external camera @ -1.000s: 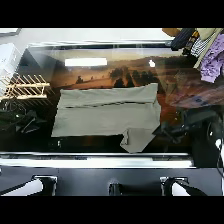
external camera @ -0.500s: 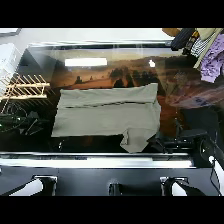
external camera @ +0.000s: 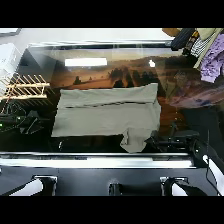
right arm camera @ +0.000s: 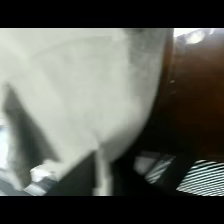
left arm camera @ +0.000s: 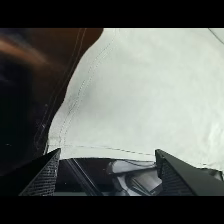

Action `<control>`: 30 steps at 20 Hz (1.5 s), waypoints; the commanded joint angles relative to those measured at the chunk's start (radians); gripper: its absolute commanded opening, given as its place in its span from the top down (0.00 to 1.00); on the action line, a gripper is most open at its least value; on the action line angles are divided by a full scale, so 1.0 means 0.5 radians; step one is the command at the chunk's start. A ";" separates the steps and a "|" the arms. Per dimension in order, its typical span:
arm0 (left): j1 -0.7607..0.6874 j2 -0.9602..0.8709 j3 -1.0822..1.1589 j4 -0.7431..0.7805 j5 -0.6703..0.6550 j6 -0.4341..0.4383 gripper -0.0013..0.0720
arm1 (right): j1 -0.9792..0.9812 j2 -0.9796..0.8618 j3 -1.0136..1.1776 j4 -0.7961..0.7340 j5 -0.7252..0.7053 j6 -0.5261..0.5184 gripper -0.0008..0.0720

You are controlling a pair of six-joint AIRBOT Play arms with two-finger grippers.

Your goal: Fold the clothes and pants, and hang the long-sleeved shirts on hangers.

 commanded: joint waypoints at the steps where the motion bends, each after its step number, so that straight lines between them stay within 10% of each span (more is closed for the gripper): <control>1: 0.002 0.001 -0.004 0.005 -0.015 0.043 0.08 | 0.153 0.003 -0.005 0.030 0.138 0.043 0.96; 24: -0.072 -0.236 -0.389 -0.047 0.249 0.193 0.11 | 0.149 0.491 0.018 0.002 -0.077 0.308 0.96; 28: -0.082 -0.230 -0.384 -0.048 0.249 0.195 0.96 | 0.149 0.495 0.046 -0.002 -0.147 0.306 0.96; 30: -0.081 -0.191 -0.363 -0.046 0.169 0.195 0.97 | 0.149 0.549 0.116 -0.077 -0.210 0.308 0.96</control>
